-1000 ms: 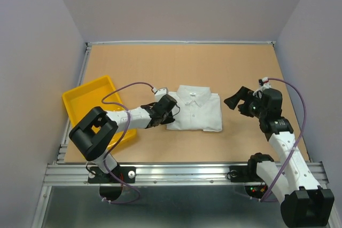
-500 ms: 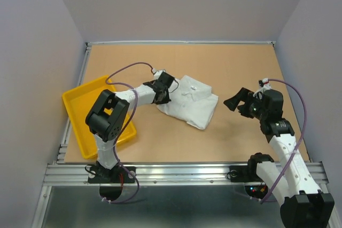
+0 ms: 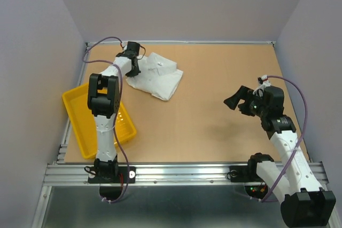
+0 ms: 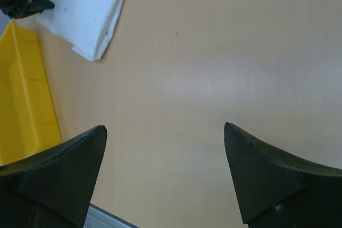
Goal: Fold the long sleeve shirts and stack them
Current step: Neatly place the folded shirt to the corner
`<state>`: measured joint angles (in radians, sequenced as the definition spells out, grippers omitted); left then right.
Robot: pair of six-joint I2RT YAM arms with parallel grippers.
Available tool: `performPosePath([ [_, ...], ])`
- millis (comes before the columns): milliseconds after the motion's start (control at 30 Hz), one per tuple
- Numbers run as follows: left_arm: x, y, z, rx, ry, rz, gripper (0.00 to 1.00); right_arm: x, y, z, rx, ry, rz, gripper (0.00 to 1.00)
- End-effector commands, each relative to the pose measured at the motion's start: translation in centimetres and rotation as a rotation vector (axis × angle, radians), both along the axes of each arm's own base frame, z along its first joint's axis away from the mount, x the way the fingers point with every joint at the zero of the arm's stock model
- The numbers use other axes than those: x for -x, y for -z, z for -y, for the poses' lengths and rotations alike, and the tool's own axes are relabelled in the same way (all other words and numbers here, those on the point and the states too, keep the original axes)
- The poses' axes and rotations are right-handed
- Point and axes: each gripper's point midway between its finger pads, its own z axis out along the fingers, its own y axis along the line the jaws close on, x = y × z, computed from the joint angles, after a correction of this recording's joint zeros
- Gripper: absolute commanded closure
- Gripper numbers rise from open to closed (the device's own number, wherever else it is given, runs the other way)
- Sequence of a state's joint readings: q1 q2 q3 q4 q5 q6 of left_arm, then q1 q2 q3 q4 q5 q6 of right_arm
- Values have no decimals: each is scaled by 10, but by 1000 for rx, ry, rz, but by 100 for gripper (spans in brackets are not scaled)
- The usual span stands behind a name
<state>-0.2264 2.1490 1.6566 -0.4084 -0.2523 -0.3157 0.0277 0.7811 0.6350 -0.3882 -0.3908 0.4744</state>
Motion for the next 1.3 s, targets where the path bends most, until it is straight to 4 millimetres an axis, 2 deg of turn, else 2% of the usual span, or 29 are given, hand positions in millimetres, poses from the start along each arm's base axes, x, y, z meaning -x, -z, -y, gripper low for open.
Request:
performPosePath([
  [0, -31, -23, -58, -74, -55, 15, 79, -8, -26, -1, 33, -26, 56, 5],
  [33, -44, -29, -77, -68, -89, 35, 79, -9, -26, -1, 33, -27, 51, 5],
  [100, -64, -35, -92, -52, -112, 68, 77, -12, -24, -1, 38, -30, 38, 5],
  [167, -72, -38, -115, -56, -149, 75, 77, -15, -24, 0, 50, -32, 33, 5],
  [200, -82, -41, -116, -63, -146, 93, 76, -16, -21, 1, 54, -29, 22, 5],
  [267, -85, -41, -147, -75, -192, 92, 76, -17, -22, 1, 57, -33, 20, 5],
  [367, -90, -41, -172, -95, -231, 99, 75, -20, -22, 0, 56, -40, 6, 5],
  [400, -88, -39, -189, -87, -260, 99, 75, -21, -22, 0, 58, -43, 4, 5],
  [533, -82, -36, -228, -48, -357, 119, 75, -26, -22, 0, 67, -49, -3, 5],
  [633, -79, -37, -249, -33, -398, 143, 74, -28, -19, -1, 68, -52, -14, 5],
  [733, -77, -32, -257, -24, -399, 141, 69, -28, -20, 0, 71, -52, -11, 5],
  [800, -76, -30, -259, -27, -393, 136, 60, -27, -21, 0, 70, -53, -5, 5],
  [833, -76, -29, -258, -26, -389, 133, 49, -26, -22, -1, 70, -58, -4, 5],
  [867, -76, -29, -258, -27, -387, 134, 49, -26, -22, -2, 68, -58, -1, 5],
  [900, -74, -31, -258, -24, -387, 135, 39, -26, -25, -1, 67, -58, 6, 5],
  [1000, -71, -43, -257, -21, -389, 157, 26, -25, -30, -2, 66, -61, 24, 5],
  [1200, -51, -106, -255, -39, -412, 257, 15, -23, -44, -1, 70, -58, 68, 5],
  [1233, -43, -108, -254, -38, -418, 254, 13, -22, -48, -1, 69, -58, 76, 5],
  [1267, -38, -135, -253, -44, -423, 303, 11, -23, -56, -1, 68, -57, 98, 5],
])
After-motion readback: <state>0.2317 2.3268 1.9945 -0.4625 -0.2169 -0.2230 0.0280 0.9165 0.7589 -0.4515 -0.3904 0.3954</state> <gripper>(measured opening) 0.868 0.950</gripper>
